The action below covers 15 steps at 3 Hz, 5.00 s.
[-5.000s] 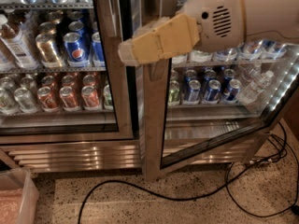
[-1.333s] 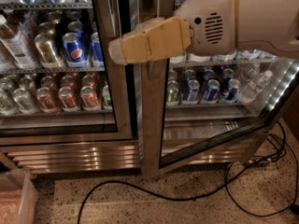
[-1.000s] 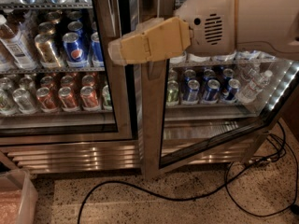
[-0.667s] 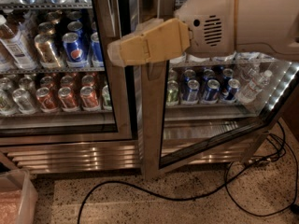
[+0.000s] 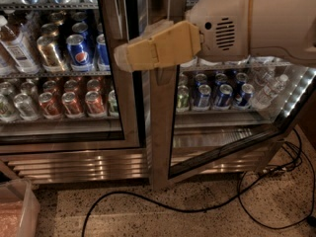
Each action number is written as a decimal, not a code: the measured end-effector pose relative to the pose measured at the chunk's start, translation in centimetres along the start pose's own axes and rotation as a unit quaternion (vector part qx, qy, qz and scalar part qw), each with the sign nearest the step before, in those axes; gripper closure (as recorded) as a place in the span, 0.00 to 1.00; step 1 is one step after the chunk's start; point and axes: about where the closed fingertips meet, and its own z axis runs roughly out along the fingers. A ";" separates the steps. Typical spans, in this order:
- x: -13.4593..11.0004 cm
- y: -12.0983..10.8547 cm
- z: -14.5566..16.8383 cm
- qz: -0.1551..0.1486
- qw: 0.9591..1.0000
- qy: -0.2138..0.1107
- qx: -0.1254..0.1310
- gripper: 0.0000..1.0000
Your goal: Open right fridge door
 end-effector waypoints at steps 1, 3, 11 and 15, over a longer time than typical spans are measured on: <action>0.1 -0.1 0.1 -0.008 1.000 -0.001 0.010 0.00; 0.1 -0.1 0.1 -0.014 1.000 -0.001 0.017 0.00; -3.4 2.1 -10.8 -0.076 0.977 0.045 0.194 0.00; -3.4 2.1 -10.8 -0.076 0.977 0.045 0.194 0.00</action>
Offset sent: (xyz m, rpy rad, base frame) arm -0.0113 -0.1187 0.2053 -0.2685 -0.6965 -0.2649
